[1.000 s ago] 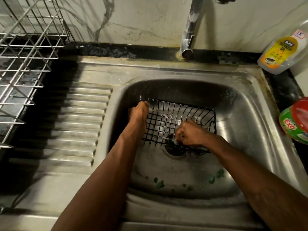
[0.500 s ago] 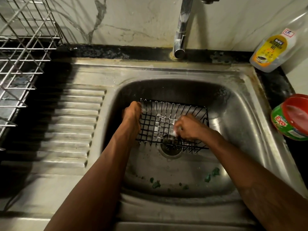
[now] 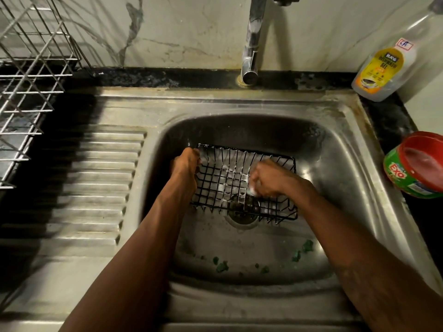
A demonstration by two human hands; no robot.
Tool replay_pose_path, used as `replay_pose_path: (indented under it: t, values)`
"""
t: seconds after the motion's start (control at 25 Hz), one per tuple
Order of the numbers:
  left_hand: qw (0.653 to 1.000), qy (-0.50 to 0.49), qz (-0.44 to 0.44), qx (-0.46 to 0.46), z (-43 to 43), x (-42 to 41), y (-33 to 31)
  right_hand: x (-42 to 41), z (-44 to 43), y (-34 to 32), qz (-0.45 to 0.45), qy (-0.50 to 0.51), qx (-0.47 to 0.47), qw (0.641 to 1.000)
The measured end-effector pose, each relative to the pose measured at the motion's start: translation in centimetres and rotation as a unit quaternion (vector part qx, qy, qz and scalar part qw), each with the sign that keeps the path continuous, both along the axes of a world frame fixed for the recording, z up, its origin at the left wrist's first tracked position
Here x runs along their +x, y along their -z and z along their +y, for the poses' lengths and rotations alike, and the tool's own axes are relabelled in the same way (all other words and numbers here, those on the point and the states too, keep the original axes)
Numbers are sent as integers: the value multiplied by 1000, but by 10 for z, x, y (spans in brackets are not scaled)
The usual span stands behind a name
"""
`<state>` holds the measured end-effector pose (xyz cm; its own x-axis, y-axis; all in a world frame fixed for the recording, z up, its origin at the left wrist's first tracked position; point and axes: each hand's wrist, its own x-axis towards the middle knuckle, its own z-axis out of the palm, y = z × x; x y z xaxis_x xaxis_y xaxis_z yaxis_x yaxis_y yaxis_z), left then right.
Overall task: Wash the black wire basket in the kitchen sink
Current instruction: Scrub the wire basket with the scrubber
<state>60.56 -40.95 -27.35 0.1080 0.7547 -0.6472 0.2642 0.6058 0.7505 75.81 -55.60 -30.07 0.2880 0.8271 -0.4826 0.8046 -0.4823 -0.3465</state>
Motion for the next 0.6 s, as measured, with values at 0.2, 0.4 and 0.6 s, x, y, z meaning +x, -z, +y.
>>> replay_pose_path:
  t: [0.2,0.4,0.6]
  values:
    - [1000,2,-16,1,-1,-1,-2,-5,-11,-12,28,-41,-64,997]
    - [1000,2,-13,-6,-1,0,-3,13,3,6,-143,59,77,985]
    - [1000,3,-11,0,-1,-1,-3,-1,-12,-6,103,-46,-158,981]
